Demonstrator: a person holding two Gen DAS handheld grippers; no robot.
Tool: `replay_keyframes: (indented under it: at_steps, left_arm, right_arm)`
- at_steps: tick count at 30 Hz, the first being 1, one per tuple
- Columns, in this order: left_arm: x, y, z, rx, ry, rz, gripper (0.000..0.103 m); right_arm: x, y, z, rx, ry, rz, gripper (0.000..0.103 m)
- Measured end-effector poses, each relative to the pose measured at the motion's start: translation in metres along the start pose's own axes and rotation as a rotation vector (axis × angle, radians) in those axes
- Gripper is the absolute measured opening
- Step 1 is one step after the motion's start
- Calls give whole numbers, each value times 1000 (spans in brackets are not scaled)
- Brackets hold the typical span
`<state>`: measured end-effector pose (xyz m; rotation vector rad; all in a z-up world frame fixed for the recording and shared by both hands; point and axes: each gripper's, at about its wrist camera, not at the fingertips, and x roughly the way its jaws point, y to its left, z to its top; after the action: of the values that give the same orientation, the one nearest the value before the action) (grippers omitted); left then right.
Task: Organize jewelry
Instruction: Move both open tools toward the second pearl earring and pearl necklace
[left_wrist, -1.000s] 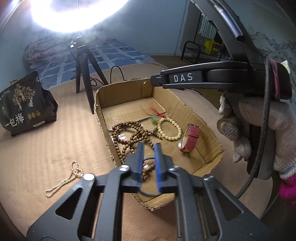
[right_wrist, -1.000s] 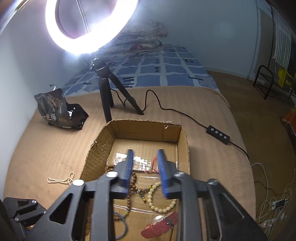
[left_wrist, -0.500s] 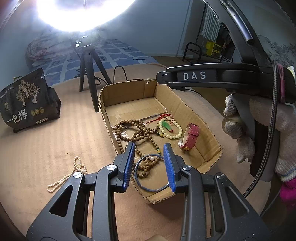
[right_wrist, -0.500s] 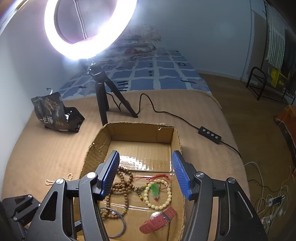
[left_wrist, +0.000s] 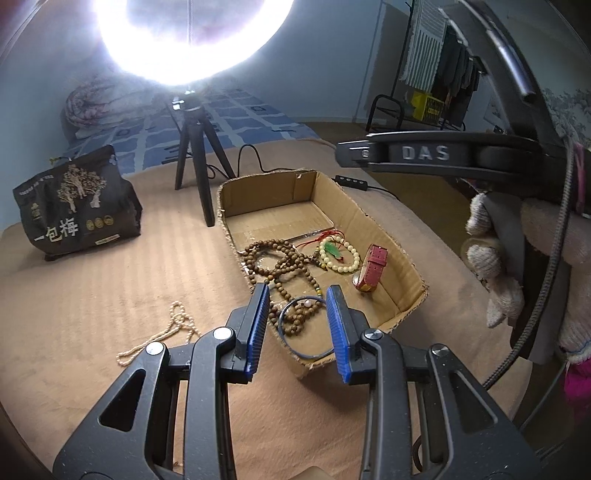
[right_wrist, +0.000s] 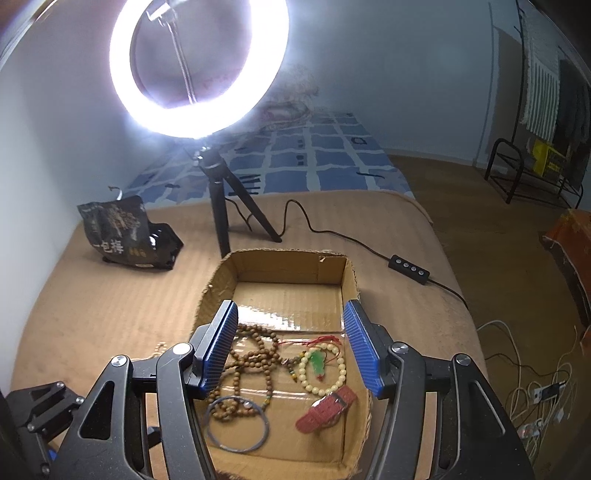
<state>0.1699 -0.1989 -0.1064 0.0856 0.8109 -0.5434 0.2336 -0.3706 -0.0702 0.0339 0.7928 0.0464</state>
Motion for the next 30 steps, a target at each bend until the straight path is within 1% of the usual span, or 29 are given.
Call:
replay_keyframes:
  at_steps: [6,8,9,15,19,24,27,30]
  left_arm:
    - [-27,16,-7,-2,-12,23,31]
    - [-37,27,-11,-11,-16,24,31]
    - [-41,32,-13,-12,-18,29,31]
    - [-64,69,-30,-31,-12,80,31]
    - [-68,97,-42,-61,4,110,31]
    - [-66,124,-49,-88,17,134,31]
    - [-61,136,-51,-105,30,130,31]
    - [-58,143,-57,-100,47,123,31]
  right_arm:
    - [-27,11,-9,2,-22,16,61]
    - [-35,14,-13,10,-31,20,69]
    - [-40,16,-16,13,-36,22,70]
    - [-56,29,-30,5,-40,61,70]
    - [-65,45,-45,-7,-45,102,70]
    - [-65,70,-67,-41,-16,157,70]
    - [-63,91,-82,-86,3,188,70]
    - [-58,115,-91,-157,30,200,70]
